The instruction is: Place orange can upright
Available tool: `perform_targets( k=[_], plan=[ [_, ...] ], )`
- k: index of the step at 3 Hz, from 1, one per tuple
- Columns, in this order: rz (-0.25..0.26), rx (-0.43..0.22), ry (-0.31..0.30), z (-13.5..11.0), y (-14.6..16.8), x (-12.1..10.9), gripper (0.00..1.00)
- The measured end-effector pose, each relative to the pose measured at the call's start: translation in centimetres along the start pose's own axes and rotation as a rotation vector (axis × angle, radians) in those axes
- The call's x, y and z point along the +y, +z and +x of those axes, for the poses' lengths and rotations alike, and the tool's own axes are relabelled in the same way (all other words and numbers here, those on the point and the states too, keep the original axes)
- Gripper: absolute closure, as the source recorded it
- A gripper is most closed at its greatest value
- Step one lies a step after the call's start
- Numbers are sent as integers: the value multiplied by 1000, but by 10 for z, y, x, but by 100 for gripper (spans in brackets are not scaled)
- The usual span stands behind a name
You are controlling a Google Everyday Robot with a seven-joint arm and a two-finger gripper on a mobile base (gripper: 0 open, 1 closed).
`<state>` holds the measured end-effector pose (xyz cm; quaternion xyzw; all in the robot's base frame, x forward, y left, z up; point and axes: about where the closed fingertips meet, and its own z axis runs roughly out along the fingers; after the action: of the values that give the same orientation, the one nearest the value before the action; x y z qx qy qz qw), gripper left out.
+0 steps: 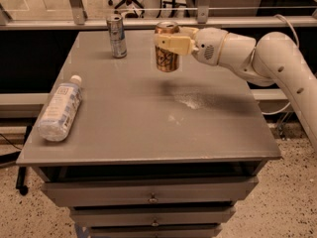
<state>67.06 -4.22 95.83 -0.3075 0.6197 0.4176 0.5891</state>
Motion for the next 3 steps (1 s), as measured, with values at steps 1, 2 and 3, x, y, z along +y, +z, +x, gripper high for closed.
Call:
perform_targets(
  k=[1,2,3],
  plan=[
    [-29,24,-85,10,1,8,100],
    [-54,29,-124,22,1,13,100],
    [-68,11,-111,33,0,16,86]
  ],
)
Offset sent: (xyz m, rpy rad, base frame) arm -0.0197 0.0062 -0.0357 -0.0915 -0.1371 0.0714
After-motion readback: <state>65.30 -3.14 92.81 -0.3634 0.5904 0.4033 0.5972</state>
